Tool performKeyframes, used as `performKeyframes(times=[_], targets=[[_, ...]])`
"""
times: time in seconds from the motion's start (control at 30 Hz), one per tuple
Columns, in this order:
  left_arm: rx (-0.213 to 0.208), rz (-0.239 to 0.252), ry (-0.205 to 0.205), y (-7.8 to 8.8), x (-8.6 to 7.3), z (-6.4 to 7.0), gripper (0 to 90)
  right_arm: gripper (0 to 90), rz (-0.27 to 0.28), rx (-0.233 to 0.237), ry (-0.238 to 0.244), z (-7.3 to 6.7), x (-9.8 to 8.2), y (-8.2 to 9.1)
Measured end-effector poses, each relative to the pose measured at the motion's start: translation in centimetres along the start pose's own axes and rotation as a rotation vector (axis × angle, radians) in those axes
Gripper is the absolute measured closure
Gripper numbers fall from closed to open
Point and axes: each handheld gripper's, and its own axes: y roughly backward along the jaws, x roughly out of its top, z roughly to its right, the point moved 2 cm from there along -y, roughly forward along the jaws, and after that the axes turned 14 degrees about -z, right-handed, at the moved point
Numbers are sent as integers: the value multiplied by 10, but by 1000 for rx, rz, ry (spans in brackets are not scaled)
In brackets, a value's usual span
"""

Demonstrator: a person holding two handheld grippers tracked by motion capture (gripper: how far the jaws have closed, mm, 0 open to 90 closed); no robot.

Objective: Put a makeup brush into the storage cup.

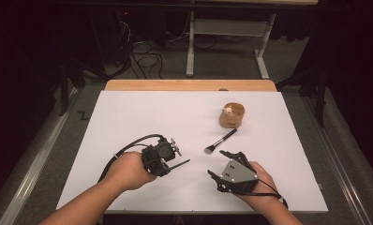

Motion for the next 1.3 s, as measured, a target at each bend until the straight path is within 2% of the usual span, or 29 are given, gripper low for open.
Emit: performKeyframes(times=[0.13, 0.37, 0.47, 0.53, 0.63, 0.8, 0.9, 0.93, 0.97, 1.0, 1.07, 1.13, 1.2, 1.23, 1.3], targets=[[-2, 3, 0, 3, 2, 1, 829, 324, 23, -63, 43, -2, 3, 2], [-4, -8, -7, 3, 5, 3, 828, 360, 32, -105, 94, -4, 8, 3], [-8, -1, -1, 2, 7, 6, 828, 378, 30, -104, 115, -5, 9, 0], [-8, -5, -9, 2, 9, 7, 829, 387, 15, -110, 146, -7, 9, -3], [-8, -12, -16, 0, 13, 8, 829, 403, -2, -114, 163, -9, 8, -7], [-14, -6, -24, -2, 18, 10, 829, 426, -16, -95, 195, -14, 9, -14], [-19, -8, -44, -1, 20, 12, 829, 438, -27, -88, 214, -17, 9, -16], [-21, -5, -45, -1, 20, 13, 829, 443, -27, -85, 232, -17, 9, -16], [-22, -5, -49, 0, 21, 13, 829, 447, -24, -85, 226, -19, 9, -17], [-23, -3, -54, 1, 22, 15, 829, 452, -30, -81, 245, -19, 9, -17], [-25, 2, -58, 2, 23, 16, 829, 469, -32, -79, 245, -21, 9, -18], [-25, 3, -59, 4, 23, 17, 829, 490, -35, -71, 269, -21, 9, -18], [-26, 6, -61, 6, 24, 17, 829, 512, -26, -76, 256, -23, 10, -19], [-28, 7, -61, 7, 24, 17, 829, 516, -30, -72, 271, -23, 9, -18], [-30, 6, -66, 7, 24, 18, 829, 532, -21, -75, 270, -25, 10, -19]])
